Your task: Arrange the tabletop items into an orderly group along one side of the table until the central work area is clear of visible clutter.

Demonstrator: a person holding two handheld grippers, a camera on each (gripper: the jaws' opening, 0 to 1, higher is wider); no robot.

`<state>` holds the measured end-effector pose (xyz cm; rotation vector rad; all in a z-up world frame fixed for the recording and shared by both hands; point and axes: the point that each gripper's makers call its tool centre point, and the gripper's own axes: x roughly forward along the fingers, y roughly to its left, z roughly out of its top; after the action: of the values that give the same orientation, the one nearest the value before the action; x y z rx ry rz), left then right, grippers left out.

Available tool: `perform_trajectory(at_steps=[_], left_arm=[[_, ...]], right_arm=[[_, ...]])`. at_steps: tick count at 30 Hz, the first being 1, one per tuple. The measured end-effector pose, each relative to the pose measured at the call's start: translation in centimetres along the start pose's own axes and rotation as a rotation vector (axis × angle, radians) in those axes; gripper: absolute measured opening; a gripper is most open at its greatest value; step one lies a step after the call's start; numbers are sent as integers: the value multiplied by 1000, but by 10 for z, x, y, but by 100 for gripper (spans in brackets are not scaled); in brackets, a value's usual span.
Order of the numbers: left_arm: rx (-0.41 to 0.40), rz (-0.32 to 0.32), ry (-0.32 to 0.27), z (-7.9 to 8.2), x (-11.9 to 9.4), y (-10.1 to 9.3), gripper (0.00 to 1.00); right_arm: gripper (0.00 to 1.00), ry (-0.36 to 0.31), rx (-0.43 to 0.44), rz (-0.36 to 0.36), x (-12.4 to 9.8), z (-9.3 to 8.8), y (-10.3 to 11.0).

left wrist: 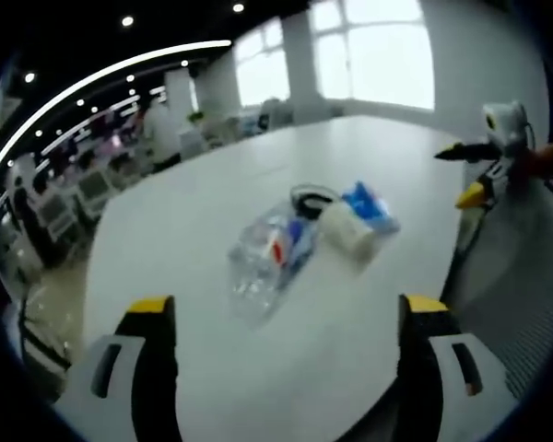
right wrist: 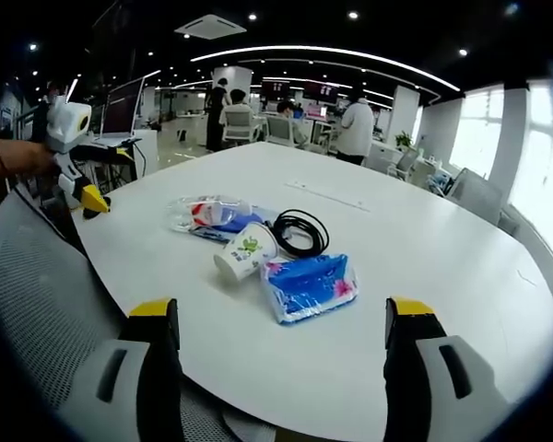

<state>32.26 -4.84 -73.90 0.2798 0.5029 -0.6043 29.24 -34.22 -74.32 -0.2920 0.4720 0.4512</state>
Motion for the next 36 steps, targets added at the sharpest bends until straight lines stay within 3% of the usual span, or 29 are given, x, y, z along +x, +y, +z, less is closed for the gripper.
perform_trajectory(at_steps=[19, 36], left_arm=[[47, -73, 30, 16, 40, 3, 95], [98, -138, 82, 19, 77, 9, 90]], right_arm=[[92, 4, 2, 4, 0, 0, -1], [91, 25, -3, 5, 1, -4, -1]])
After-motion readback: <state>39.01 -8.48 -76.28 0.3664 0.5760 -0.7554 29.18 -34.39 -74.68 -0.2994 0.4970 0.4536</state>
